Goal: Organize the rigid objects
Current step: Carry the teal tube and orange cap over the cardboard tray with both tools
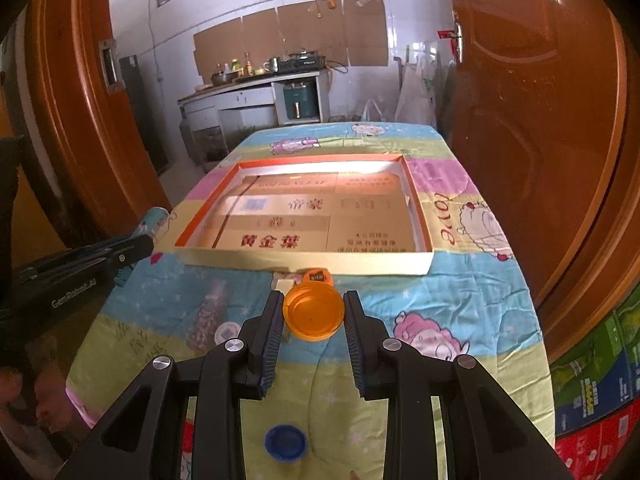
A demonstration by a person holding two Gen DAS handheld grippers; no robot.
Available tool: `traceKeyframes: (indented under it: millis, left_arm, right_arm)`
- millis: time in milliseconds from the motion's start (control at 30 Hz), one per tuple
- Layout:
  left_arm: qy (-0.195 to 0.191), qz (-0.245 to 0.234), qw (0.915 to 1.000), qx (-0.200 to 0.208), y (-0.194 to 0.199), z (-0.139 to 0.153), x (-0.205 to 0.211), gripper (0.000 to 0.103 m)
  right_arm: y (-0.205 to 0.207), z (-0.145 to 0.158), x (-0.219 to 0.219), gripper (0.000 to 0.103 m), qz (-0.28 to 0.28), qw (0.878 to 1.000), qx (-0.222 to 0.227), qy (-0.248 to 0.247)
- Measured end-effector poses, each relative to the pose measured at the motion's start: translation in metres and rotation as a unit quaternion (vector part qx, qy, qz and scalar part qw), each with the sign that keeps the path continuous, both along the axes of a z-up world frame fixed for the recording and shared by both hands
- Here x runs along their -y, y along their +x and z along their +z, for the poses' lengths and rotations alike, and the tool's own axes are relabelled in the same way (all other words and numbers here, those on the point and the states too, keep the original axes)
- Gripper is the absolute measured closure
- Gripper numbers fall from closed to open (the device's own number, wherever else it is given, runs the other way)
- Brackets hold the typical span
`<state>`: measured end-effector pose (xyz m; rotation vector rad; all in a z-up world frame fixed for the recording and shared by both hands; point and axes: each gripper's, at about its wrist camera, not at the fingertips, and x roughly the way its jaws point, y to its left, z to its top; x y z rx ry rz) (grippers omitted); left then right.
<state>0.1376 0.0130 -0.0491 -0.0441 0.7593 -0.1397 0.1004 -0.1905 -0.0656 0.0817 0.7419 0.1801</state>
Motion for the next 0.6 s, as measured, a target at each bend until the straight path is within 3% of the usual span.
traceKeyframes:
  millis: [600]
  left_arm:
    - [0.006,-0.003,0.9999,-0.013,0.058,0.02,0.013,0.081]
  right_arm:
    - [0.045,0.021,0.008,0.072,0.005,1.0,0.004,0.019]
